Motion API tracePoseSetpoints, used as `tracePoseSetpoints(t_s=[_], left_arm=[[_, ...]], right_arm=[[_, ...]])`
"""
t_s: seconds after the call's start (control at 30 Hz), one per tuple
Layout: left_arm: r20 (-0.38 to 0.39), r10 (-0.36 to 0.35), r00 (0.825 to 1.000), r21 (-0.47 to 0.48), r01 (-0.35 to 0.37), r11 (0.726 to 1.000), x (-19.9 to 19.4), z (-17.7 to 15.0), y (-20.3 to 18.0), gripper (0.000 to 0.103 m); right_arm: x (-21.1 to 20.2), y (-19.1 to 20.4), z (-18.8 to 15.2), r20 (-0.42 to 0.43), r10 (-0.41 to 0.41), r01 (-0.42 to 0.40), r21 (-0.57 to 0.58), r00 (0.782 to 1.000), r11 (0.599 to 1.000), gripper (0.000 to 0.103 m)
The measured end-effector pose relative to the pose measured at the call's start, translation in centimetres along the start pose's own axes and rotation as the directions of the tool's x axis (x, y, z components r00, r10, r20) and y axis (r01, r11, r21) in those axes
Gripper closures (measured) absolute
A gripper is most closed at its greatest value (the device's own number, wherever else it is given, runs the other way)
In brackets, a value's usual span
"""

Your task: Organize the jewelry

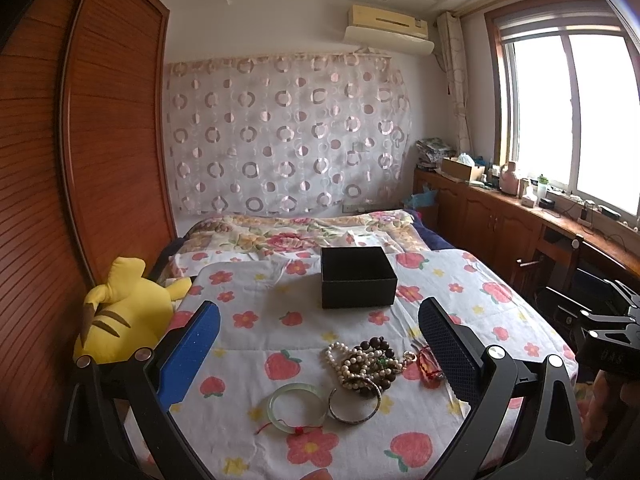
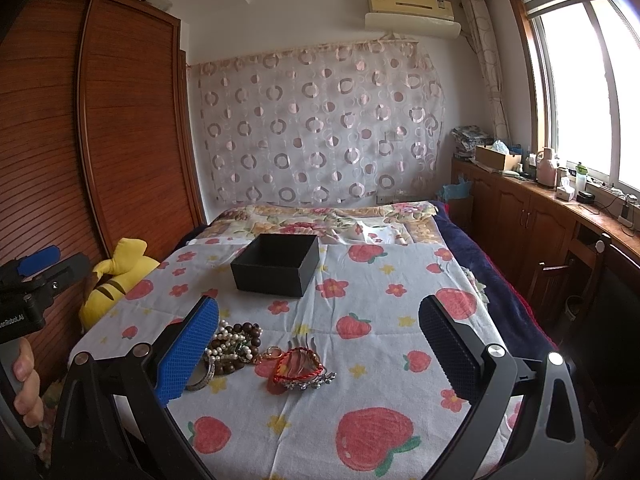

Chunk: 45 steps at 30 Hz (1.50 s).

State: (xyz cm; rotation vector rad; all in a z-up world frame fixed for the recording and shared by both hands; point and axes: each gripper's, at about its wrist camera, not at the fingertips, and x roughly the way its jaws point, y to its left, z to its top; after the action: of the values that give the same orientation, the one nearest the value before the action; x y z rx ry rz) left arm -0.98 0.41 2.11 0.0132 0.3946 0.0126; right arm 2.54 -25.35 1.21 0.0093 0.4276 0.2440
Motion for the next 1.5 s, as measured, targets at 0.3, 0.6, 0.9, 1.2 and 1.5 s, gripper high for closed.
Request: tracePoseSetpoints(t_s=[0.3, 0.6, 0.9, 1.2, 1.5], left_arm=[[0.002, 0.000, 1.000, 0.002, 0.000, 1.000, -0.1, 0.1, 0.0, 0.007], [0.002, 0.001, 1.000, 0.003, -0.001, 1.000, -0.3, 0.3, -0.3, 0.007], [0.004, 0.003, 1.000, 0.004, -0.003, 1.000, -0.3, 0.3, -0.4, 0.007], [0.004, 0.001, 1.000, 0.005, -0.001, 1.000, -1.1, 1.0, -0.6, 0.007], [-0.036, 0.010, 0.999, 0.000, -0.010, 1.000, -0.4, 0.5, -0.3, 0.007]], right_arm=[[0.0, 0.2, -0.1, 0.000, -0.001, 0.001, -0.002, 1.000, 1.000, 0.002], [0.0, 0.2, -0.1, 0.000, 0.001, -0.001, 0.000, 1.000, 1.000, 0.002], [0.0, 0.5, 0.0, -0.002, 0.004, -0.004, -0.003, 1.000, 1.000, 0.002], [-0.1, 1.0, 0.2, -0.003, 0.006, -0.006, -0.002, 1.000, 1.000, 0.002], [0.7, 1.7, -0.2, -0.033, 0.060, -0.060, -0.011, 0.998, 0.998, 0.002]])
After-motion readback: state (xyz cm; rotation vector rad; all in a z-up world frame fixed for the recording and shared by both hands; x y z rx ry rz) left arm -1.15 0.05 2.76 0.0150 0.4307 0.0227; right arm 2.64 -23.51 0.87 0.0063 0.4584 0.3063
